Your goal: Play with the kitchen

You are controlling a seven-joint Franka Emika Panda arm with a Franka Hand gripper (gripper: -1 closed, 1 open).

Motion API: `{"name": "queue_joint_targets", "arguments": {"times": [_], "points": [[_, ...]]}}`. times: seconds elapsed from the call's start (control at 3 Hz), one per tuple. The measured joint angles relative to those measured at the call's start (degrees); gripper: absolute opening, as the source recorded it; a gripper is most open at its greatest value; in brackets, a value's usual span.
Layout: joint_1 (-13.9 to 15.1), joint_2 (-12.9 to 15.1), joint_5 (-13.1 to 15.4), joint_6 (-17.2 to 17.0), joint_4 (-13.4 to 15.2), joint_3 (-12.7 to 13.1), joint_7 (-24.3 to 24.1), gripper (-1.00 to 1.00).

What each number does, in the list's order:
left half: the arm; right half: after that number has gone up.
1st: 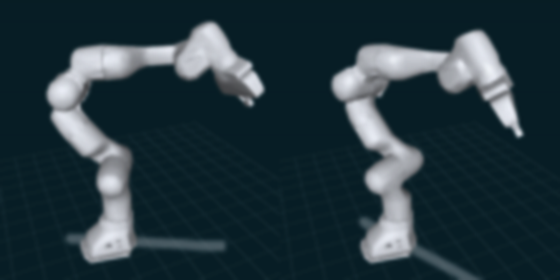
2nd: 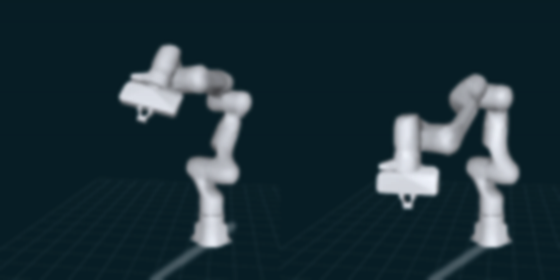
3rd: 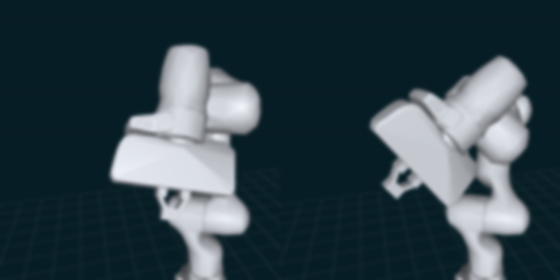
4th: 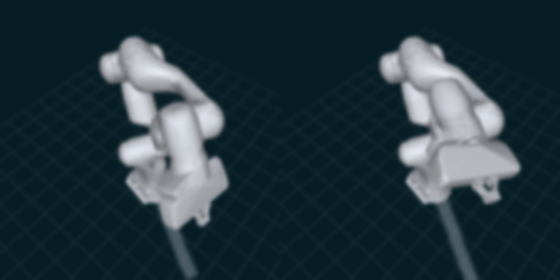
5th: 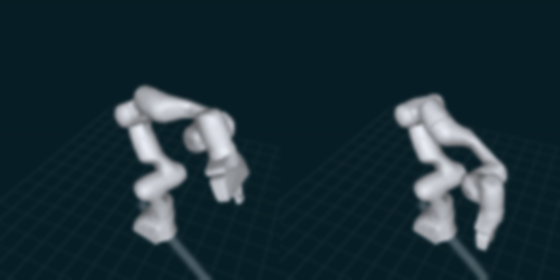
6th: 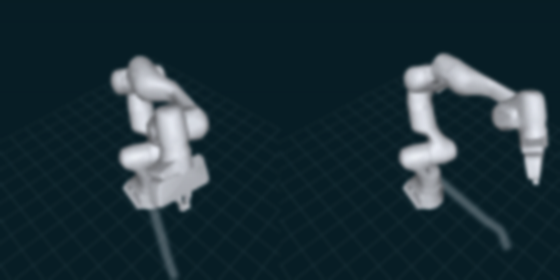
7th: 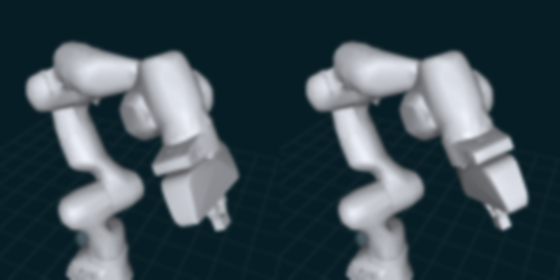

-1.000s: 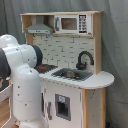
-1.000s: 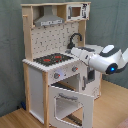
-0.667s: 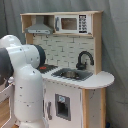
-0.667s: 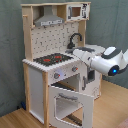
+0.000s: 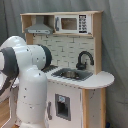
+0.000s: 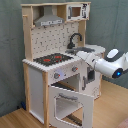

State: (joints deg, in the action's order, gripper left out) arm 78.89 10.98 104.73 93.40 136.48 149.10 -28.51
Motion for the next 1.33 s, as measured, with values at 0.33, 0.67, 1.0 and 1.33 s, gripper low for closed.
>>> {"name": "queue_joint_targets", "arguments": {"times": [0.33, 0.67, 1.0, 1.33], "points": [[0.4, 1.8, 1.7, 0.0, 3.4, -0.2, -4.3, 1.00], [1.2, 1.6, 2.2, 0.1, 6.1, -0.2, -10.7, 1.00], [1.9, 1.5, 2.9, 0.4, 7.9, -0.5, -17.2, 1.00], [2.6, 1.5, 3.5, 0.7, 9.3, -0.6, -23.1, 1.00]]}}
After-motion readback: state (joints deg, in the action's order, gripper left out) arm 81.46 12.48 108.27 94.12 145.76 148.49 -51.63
